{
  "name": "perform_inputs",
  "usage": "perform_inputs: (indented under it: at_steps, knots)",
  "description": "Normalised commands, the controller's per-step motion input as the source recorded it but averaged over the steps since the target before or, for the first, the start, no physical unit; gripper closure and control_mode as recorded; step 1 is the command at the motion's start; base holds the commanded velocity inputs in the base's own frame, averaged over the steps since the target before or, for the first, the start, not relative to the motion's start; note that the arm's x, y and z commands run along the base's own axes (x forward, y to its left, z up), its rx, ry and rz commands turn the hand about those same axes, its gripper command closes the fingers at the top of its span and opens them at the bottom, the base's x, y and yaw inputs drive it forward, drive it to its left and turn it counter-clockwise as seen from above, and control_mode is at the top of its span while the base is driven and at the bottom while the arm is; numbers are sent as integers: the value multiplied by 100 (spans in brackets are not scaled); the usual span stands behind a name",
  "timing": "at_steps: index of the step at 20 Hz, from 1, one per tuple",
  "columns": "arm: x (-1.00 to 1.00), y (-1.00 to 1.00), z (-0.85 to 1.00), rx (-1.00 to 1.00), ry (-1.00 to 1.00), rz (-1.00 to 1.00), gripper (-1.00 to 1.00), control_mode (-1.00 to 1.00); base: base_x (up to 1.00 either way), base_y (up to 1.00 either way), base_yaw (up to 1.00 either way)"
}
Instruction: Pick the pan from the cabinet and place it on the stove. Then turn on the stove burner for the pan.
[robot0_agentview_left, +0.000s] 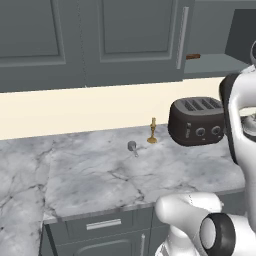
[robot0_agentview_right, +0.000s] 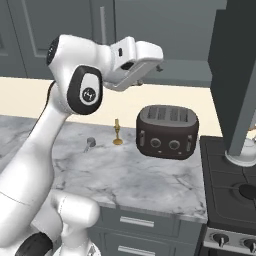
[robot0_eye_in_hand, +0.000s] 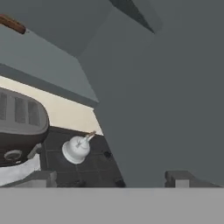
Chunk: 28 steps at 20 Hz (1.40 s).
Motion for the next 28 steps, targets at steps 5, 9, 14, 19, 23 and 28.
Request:
perform_inputs:
  at_steps: [5,9,14,19,23,28]
  knots:
    - [0,96,2,10,-33,16,-100,-100,0,0,0]
    - [0,83,5,15,-33,18,-100,-100,0,0,0]
    - [0,68,8,19,-27,21,-100,-100,0,0,0]
    - [0,57,22,19,-13,25,-100,-100,0,0,0]
    - [0,37,39,13,-5,29,-100,-100,0,0,0]
    - [5,22,27,8,-2,26,-100,-100,0,0,0]
